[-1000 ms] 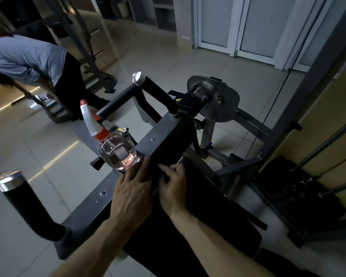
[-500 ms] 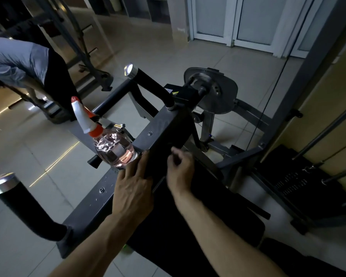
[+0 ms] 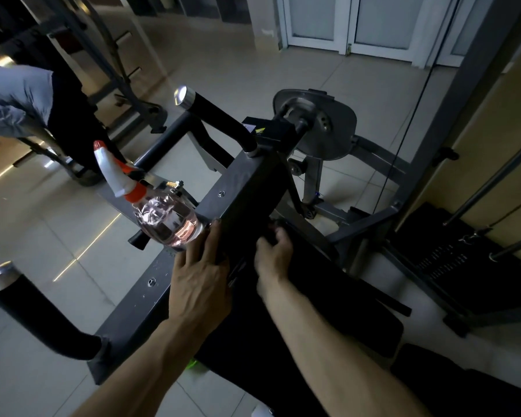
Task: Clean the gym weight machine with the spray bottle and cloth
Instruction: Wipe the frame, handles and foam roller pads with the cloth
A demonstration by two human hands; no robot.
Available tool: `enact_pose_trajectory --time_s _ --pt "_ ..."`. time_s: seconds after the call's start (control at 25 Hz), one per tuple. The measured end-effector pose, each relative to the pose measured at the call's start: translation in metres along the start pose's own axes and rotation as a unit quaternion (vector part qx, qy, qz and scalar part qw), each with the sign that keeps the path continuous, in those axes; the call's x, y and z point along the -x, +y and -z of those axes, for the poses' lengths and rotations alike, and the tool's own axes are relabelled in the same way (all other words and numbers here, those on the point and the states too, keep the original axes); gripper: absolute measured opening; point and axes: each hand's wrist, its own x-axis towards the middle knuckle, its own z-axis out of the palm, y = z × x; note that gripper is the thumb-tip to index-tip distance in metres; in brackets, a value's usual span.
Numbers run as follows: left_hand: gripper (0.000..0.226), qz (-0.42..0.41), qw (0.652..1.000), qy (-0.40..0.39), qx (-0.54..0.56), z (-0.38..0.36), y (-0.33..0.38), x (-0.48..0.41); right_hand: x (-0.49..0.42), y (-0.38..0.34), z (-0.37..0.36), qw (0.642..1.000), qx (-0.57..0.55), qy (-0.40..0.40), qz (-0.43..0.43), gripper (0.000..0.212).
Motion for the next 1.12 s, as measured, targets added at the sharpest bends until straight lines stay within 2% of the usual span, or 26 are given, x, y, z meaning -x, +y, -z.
enact_pose_trajectory --time_s 0.08,0.12,0.16,0.28,0.4,0.48,0.6,0.68,0.72,0.84,0.92,1.0,1.12 --pt "0.045 -0.004 1.000 -0.004 -0.002 -0.001 0.000 0.001 0.039 0.037 0.010 0.992 -0.051 -0.102 -0.051 0.037" --pt "0.046 -0.007 1.000 -0.004 -0.004 -0.001 0.000 0.002 0.047 0.045 0.014 0.990 -0.047 -0.123 -0.044 0.032" --pt "0.045 -0.008 1.000 -0.004 -0.006 -0.001 0.000 0.002 0.042 0.039 0.016 0.991 -0.032 -0.125 -0.030 0.031" --pt "0.041 -0.011 1.000 -0.010 -0.009 0.001 0.000 0.002 -0.008 -0.014 0.012 0.999 0.008 -0.010 0.039 0.035" --pt "0.042 -0.015 1.000 0.002 -0.005 0.001 0.002 0.003 -0.027 -0.043 0.003 0.994 0.054 0.051 0.081 0.036" --pt "0.047 -0.012 1.000 0.002 -0.002 0.001 0.002 0.005 -0.001 -0.010 -0.004 0.988 0.109 0.032 0.106 0.034" --pt "0.045 -0.024 1.000 -0.003 0.009 0.000 -0.002 0.003 0.047 0.043 0.000 0.987 0.119 -0.083 0.073 0.023" --pt "0.043 -0.037 0.999 0.012 0.030 0.002 -0.006 0.007 0.043 0.029 0.005 0.961 0.210 -0.067 0.165 0.024" --pt "0.045 -0.032 0.998 0.023 0.050 0.003 -0.009 0.013 0.028 0.008 0.001 0.965 0.185 -0.054 0.179 0.026" --pt "0.047 0.042 0.990 0.059 0.123 0.009 -0.024 0.038 -0.015 -0.051 -0.008 0.967 0.143 -0.009 0.212 0.026" --pt "0.052 0.093 0.982 0.077 0.143 0.007 -0.040 0.051 -0.012 -0.048 -0.013 0.962 0.161 0.016 0.219 0.027" --pt "0.064 0.142 0.975 0.084 0.146 0.003 -0.056 0.055 0.024 -0.008 -0.015 0.942 0.222 -0.008 0.252 0.027" --pt "0.081 0.183 0.970 0.044 0.152 -0.003 -0.067 0.051 0.081 0.047 -0.002 0.911 0.291 -0.111 0.272 0.024"
